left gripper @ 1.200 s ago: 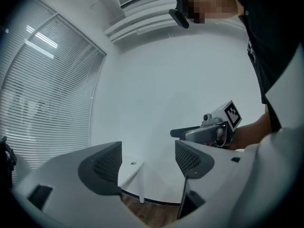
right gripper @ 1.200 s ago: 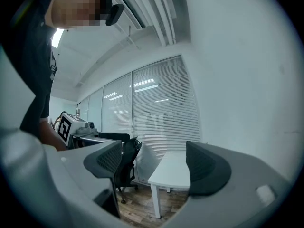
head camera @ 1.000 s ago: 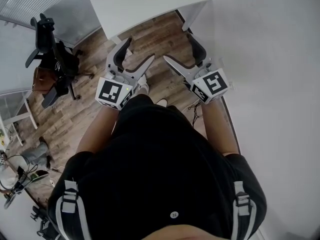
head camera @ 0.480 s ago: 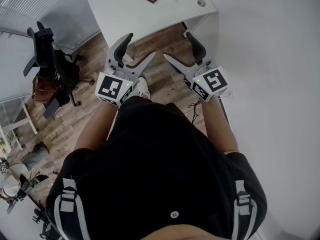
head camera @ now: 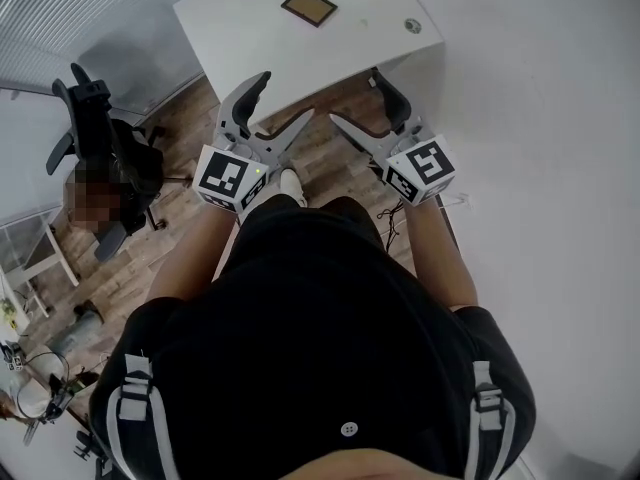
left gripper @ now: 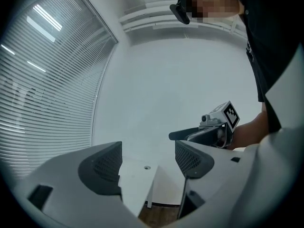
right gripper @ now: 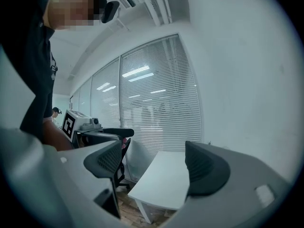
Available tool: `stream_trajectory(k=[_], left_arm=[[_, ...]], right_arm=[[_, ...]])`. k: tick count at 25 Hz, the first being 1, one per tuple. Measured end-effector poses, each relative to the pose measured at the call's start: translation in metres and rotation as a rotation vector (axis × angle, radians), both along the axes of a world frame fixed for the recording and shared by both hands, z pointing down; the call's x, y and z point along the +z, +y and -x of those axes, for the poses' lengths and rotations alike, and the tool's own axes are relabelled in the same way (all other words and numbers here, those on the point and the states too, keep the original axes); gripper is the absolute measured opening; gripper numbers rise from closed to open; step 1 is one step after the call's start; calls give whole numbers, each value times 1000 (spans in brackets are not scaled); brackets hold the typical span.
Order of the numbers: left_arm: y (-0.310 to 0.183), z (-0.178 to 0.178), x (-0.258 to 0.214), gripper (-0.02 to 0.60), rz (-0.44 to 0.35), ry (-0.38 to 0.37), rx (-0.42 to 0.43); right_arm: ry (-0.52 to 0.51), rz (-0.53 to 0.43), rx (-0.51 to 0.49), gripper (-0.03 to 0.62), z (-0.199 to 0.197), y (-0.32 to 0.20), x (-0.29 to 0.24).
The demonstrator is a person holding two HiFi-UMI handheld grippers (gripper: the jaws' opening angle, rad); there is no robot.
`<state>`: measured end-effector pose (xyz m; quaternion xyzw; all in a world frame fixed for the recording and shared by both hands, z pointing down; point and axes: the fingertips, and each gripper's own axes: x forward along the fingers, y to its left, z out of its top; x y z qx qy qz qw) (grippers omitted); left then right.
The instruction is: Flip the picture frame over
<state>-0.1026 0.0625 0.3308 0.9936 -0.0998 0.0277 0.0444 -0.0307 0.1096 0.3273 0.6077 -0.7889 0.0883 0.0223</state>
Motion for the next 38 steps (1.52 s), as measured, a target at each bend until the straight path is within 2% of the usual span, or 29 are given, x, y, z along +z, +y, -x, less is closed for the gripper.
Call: stream_trajectory(k=[6, 16, 26, 38], left_arm=[[-30, 4, 6, 353, 3, 3, -8], [-75, -18, 12, 353, 2, -13, -66], [-128, -89, 12, 353, -15, -44, -167], [-167, -179, 19, 351, -15, -96, -348]], right_arm=[[10, 15, 3, 425, 2, -27, 8], [3, 19, -35, 425, -30, -75, 17], [-15, 16, -130, 425, -107, -140, 22], [-37, 56, -303, 425, -204, -201, 47]])
